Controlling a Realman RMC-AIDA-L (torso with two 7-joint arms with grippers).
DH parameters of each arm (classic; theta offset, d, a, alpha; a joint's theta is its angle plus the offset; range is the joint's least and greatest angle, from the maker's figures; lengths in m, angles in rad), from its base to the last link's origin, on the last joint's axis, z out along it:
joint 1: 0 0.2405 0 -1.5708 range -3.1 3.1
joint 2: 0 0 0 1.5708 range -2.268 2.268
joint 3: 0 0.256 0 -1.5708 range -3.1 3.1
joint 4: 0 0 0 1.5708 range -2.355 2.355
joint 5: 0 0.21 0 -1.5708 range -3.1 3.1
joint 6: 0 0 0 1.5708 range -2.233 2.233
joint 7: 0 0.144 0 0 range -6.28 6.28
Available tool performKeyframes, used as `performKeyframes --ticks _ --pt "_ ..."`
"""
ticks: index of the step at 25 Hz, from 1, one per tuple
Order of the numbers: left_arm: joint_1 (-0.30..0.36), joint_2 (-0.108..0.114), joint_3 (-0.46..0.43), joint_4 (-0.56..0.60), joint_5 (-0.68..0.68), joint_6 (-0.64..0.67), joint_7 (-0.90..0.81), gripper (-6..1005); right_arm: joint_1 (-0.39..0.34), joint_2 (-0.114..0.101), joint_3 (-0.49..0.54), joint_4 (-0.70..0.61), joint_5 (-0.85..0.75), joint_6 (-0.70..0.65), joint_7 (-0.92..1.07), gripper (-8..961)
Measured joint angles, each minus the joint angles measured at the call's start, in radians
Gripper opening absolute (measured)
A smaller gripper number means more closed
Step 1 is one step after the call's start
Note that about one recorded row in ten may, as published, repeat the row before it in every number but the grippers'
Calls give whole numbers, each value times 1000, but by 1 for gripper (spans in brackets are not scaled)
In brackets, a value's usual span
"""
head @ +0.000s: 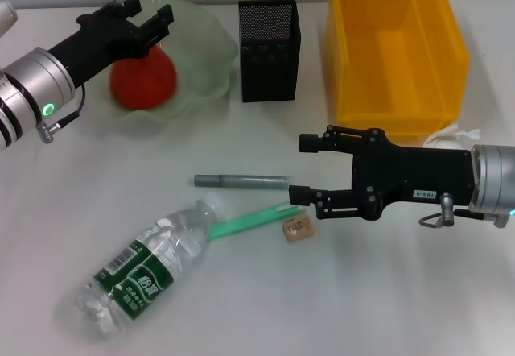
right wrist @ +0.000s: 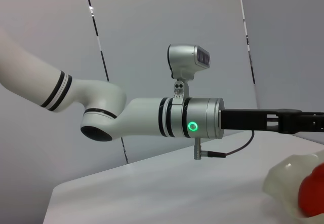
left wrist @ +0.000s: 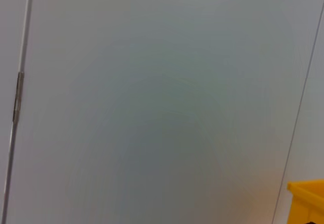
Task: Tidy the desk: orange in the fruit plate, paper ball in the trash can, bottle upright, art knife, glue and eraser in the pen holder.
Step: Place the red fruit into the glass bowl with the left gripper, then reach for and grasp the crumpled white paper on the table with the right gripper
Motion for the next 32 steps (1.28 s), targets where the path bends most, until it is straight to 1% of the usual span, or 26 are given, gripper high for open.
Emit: performKeyframes --ticks 4,6,7,8,9,10,11,12,13,14,15,16,17,18,19,20,23,24,25,29,30,32 --pt "1 1 2 1 0 12 -1 511 0 0 0 0 0 0 -3 811" --pt "13 5 5 8 0 77 -16 580 1 0 0 -1 0 0 -3 811" --pt "13 5 5 8 0 77 -16 613 1 0 0 -1 0 0 -4 811" --pt "20 7 6 14 1 112 -28 645 1 0 0 -1 0 0 -4 811" --pt "42 11 18 46 12 191 -77 678 1 0 0 -2 0 0 -4 811" --pt "63 14 45 80 21 249 -123 711 -1 0 0 -3 0 0 -4 811" --pt "63 14 45 80 21 249 -123 743 -1 0 0 -3 0 0 -4 811" --pt "80 16 74 106 25 287 -153 776 -3 0 0 -3 1 0 -4 811" --pt "116 20 148 162 26 360 -194 798 -3 0 1 -4 4 0 -5 811" --pt "116 20 148 162 26 360 -194 820 -3 0 1 -4 4 0 -5 811" --pt "136 24 192 189 27 400 -208 842 -5 0 1 -5 9 0 -5 811" --pt "171 36 262 227 28 463 -215 842 -6 0 1 -5 10 0 -4 811" --pt "171 36 262 227 28 463 -215 842 -7 0 2 -5 11 0 -4 811" --pt "186 46 296 238 28 496 -216 841 -7 0 2 -6 11 0 -3 811" --pt "186 46 296 238 28 496 -216 841 -8 -1 2 -6 12 0 -1 811" --pt "195 53 325 246 31 522 -217 841 -8 -1 2 -6 12 0 1 812" --pt "195 53 325 246 31 522 -217 841 -8 -1 2 -6 12 0 3 812" --pt "218 86 370 251 80 616 -217 841 -8 -2 3 -6 12 0 5 812" --pt "225 98 366 252 134 663 -215 841 -8 -3 5 -6 12 0 7 812" --pt "230 105 365 254 178 694 -204 842 -9 -5 10 -8 12 0 15 812" --pt "236 107 366 267 225 715 -185 842 -9 -7 11 -9 12 0 20 812" --pt "236 107 366 267 225 715 -185 842 -8 -9 11 -9 12 0 26 812"
